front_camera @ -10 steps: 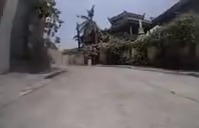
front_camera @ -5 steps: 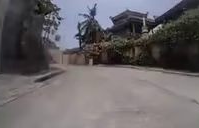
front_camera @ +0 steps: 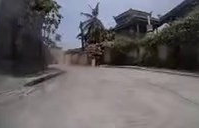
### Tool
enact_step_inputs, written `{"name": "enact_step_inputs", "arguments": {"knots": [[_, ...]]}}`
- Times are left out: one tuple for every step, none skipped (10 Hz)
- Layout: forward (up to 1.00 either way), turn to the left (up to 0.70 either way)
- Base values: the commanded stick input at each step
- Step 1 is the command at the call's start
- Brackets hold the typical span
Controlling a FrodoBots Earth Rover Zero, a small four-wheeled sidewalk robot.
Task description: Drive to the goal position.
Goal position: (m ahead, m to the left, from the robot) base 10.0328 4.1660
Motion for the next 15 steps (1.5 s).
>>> {"name": "enact_step_inputs", "arguments": {"knots": [[1.0,-0.02],[1.0,-0.01],[1.0,-0.01],[1.0,-0.01],[1.0,0.0],[1.0,-0.01],[1.0,-0.02],[1.0,-0.12],[1.0,-0.2],[1.0,0.0],[1.0,0.0],[1.0,-0.01],[1.0,0.0],[1.0,0.0],[1.0,0.0]]}}
